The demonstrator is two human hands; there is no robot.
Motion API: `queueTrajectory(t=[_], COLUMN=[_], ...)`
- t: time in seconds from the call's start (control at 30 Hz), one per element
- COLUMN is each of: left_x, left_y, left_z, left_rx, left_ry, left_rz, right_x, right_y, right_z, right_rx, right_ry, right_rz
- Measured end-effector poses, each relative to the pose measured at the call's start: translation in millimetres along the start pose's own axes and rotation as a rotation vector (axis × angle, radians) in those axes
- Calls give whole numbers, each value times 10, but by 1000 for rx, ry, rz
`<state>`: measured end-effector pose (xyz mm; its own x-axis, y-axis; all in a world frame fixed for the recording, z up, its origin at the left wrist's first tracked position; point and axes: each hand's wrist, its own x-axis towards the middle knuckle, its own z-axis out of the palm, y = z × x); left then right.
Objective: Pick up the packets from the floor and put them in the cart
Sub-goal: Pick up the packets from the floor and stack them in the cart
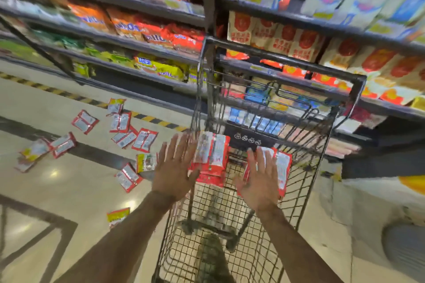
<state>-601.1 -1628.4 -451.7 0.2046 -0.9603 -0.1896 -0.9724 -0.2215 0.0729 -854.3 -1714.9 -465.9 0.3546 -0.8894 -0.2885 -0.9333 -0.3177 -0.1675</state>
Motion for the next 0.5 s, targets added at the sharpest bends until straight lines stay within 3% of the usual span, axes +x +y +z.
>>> queueTrajectory(t=[0.23, 0.5], left_x=[-1486, -3851], left_y=[-1168, -2736], left_z=[-442, -792], left_rx=[-51, -51], left_ry=[59, 206], left_rz=[-174, -367], right_x=[-978, -2588], right_y=[-1272, -3025], right_z=[-374, -133], right_rx=[-34, -1], right_ry=[114, 238], right_rz=[-135, -284])
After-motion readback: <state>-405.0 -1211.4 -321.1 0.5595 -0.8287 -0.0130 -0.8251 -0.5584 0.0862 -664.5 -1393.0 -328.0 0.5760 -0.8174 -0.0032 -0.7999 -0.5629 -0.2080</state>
